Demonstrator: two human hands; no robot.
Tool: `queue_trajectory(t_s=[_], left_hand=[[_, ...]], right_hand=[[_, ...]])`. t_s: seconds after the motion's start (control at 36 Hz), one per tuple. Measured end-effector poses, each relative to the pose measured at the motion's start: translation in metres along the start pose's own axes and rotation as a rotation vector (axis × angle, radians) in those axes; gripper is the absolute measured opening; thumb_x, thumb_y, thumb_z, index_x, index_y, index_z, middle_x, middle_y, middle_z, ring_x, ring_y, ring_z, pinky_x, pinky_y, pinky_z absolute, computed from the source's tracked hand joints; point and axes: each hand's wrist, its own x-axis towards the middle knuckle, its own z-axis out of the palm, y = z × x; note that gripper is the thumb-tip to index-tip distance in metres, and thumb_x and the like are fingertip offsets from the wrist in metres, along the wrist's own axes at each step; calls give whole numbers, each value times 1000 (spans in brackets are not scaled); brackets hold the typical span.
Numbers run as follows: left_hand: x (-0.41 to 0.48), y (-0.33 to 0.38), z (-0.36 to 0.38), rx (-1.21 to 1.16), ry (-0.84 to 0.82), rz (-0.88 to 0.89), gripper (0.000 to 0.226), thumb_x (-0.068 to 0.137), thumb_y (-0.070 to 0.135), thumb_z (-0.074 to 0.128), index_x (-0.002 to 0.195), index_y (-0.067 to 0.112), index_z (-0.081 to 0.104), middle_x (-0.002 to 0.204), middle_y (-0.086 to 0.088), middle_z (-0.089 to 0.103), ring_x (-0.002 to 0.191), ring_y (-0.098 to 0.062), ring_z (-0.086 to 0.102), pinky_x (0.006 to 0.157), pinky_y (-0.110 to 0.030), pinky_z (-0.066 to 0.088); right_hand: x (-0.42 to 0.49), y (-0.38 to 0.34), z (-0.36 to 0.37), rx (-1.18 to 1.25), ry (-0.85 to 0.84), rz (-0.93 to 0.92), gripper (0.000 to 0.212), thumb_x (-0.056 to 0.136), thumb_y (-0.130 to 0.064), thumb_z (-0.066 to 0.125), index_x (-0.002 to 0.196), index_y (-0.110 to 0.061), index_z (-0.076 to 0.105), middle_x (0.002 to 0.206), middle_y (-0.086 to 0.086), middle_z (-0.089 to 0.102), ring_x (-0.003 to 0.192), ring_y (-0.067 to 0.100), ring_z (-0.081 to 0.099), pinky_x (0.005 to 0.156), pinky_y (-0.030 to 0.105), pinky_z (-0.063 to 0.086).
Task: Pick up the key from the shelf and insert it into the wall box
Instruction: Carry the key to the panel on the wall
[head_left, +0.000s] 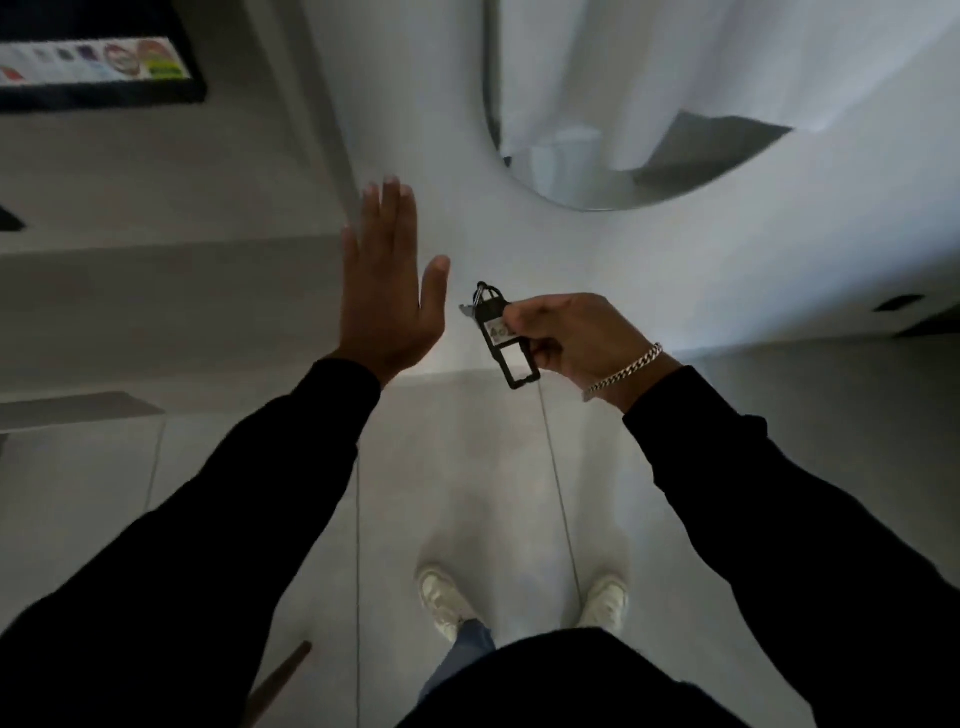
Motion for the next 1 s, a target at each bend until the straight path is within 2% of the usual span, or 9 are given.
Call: queue_trajectory(t_s=[0.08,0.19,0.36,0.47,0.56,0.61,0.72,0.86,1.0], left_hand=[[12,59,7,-37,72,69,69,102,39,27,156,-2,13,166,-22,10,154,-39,2,123,-57,-2],[22,140,36,-101,99,123,67,104,40,23,157,1,9,167,-20,6,155,-36,-3,124,-60,-3],[37,248,97,-125,18,256,70,102,42,25,156,0,14,167,-20,10,155,-37,0,125,-62,1],[47,307,134,-78,5,303,71,102,43,27,156,-2,17,166,-21,14,154,-40,4,124,-59,2],[60,346,163,-82,-17,341,71,102,43,28,155,-1,19,166,-21,15,155,-39,5,125,-59,4],[71,370,184,-90,-28,362,70,102,43,30,155,0,20,166,-20,16,155,-38,5,125,-58,4],[99,419,228,-128,-57,395,66,100,39,38,154,1,27,164,-18,24,154,-36,10,125,-60,14],[137,480,298,-209,-35,500,59,100,35,42,148,0,39,157,-20,38,150,-38,25,120,-60,26],[178,551,355,-351,-60,622,55,103,32,43,144,-4,45,152,-25,44,144,-38,39,117,-53,36]], right_hand=[[-32,-2,-47,36,31,-22,6,82,-12,69,80,-7,72,81,14,65,68,24,50,58,27,46],[-68,-2,-118,57,91,-56,9,82,-14,69,85,-6,72,81,10,66,61,14,52,56,23,48],[-116,-6,-228,-20,207,-90,11,80,-15,72,84,-5,72,81,11,69,63,14,56,54,21,53],[-143,-13,-293,1,277,-101,11,82,-13,69,84,-2,71,86,16,68,64,15,56,63,28,54],[-154,-17,-341,43,314,-121,10,83,-10,67,84,-1,70,84,17,67,60,16,54,55,23,53],[-157,-17,-372,44,349,-135,10,83,-10,67,85,-1,70,90,22,67,66,23,53,51,23,51],[-160,-19,-438,98,407,-160,6,85,-5,63,84,-2,68,83,18,65,65,22,53,47,19,50],[-155,-25,-526,164,441,-180,8,86,-2,60,86,-5,67,82,12,67,67,18,63,56,23,55],[-150,-47,-612,297,515,-181,9,86,1,58,92,3,65,81,10,69,64,12,69,59,23,60]])
